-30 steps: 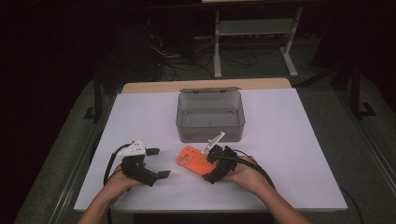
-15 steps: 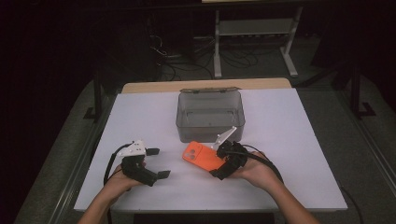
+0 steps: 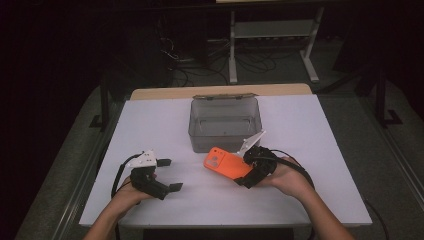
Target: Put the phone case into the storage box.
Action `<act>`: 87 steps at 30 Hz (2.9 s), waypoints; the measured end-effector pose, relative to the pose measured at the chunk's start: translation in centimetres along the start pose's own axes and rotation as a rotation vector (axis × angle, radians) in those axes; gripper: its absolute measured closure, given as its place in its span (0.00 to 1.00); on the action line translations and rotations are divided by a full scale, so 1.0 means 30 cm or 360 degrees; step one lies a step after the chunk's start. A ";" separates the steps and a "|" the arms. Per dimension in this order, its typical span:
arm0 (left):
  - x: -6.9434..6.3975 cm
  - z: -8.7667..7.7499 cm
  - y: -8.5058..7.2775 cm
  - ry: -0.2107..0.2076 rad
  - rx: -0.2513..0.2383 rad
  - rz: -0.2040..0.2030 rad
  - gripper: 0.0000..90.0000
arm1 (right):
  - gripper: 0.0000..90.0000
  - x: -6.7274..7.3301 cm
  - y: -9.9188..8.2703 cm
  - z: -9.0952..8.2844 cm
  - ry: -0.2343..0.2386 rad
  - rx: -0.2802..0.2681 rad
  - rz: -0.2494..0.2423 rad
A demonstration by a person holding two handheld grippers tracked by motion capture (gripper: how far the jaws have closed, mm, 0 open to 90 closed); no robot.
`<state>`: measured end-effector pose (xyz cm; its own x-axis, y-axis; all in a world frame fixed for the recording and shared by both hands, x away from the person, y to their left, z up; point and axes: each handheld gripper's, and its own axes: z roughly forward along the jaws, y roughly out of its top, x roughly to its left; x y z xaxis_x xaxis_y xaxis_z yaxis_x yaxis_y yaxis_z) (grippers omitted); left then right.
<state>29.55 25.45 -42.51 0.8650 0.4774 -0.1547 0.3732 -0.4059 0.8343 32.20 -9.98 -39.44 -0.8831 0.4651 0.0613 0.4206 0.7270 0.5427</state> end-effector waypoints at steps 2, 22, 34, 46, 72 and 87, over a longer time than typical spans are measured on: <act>-0.001 0.001 0.001 0.0001 0.0000 0.0002 0.00 | 0.18 -0.005 -0.001 -0.005 0.0012 0.0005 -0.0011; -0.003 0.017 0.037 -0.0001 0.0000 0.0033 0.00 | 0.18 -0.015 -0.010 -0.014 0.0074 0.0004 -0.0055; 0.000 0.027 0.066 -0.0020 -0.0057 0.0028 0.00 | 0.18 -0.015 -0.009 -0.011 0.0077 0.0005 -0.0064; -0.005 0.057 0.104 -0.0049 -0.0080 0.0056 0.00 | 0.18 -0.016 -0.009 -0.012 0.0076 0.0000 -0.0061; -0.014 0.131 0.167 -0.0084 -0.0115 0.0100 0.00 | 0.18 -0.020 -0.009 -0.015 0.0074 -0.0004 -0.0055; -0.028 0.168 0.197 -0.0119 -0.0139 0.0131 0.00 | 0.18 -0.019 -0.009 -0.014 0.0071 0.0001 -0.0061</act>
<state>32.72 18.72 -40.13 0.9153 0.3844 -0.1203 0.2723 -0.3704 0.8881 32.51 -10.65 -39.27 -0.9070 0.4139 0.0779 0.3864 0.7440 0.5451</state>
